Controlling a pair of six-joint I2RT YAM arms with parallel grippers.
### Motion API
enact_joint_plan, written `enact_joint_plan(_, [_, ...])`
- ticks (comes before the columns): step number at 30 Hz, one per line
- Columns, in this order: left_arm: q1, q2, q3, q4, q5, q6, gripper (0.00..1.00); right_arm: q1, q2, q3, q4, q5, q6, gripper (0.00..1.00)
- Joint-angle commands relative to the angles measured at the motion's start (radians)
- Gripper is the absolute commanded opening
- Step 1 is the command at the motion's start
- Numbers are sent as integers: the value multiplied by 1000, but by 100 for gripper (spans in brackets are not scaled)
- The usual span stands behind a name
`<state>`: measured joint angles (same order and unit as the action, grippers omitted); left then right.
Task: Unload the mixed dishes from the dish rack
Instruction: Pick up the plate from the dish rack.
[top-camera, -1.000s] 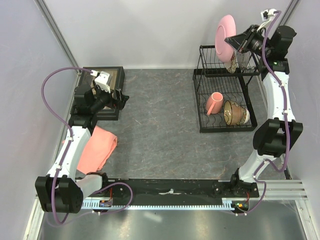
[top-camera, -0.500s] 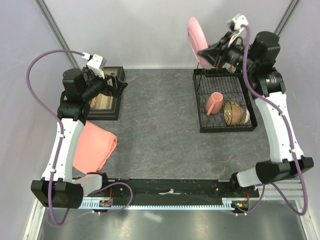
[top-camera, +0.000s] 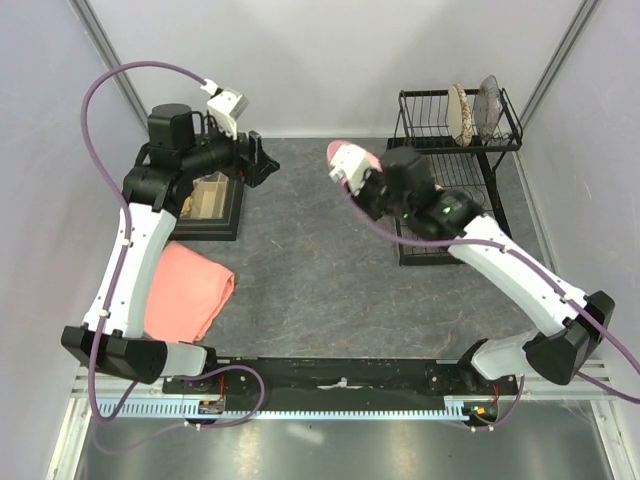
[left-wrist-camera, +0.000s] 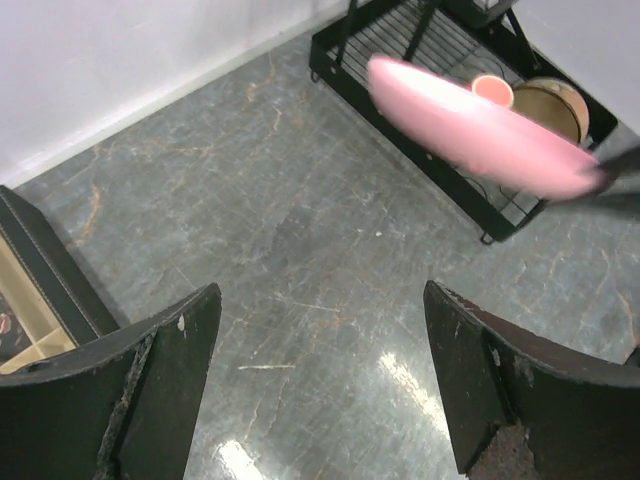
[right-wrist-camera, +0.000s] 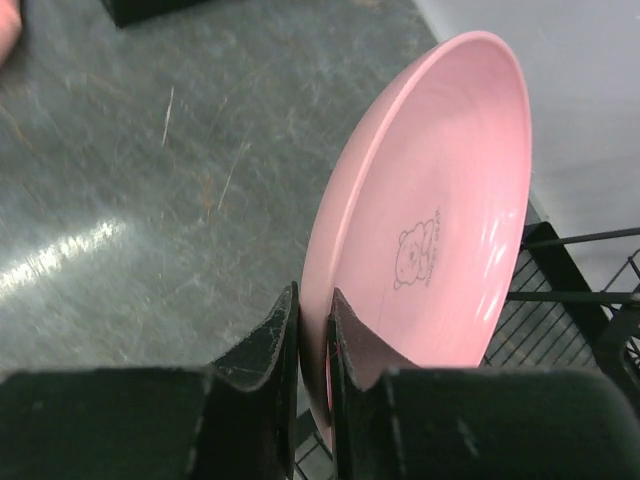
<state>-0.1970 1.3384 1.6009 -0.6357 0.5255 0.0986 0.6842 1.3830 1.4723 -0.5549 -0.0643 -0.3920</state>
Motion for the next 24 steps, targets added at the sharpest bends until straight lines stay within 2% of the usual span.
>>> enact_joint_plan(1, [-56,57,125,-139,-53,76,89,129,-61,-64,84,290,-131,0])
enact_joint_plan(8, [-108,142,185,-199,-125,136,89,230,-76,-170,138,411,-208,0])
enact_joint_plan(17, [-156,271,318,-280,-136,154,89,354,-56,-253,217,555,-324,0])
enact_joint_plan(24, [-185,324,376,-308,-162,174,89,413,-7,-282,257,600,-364,0])
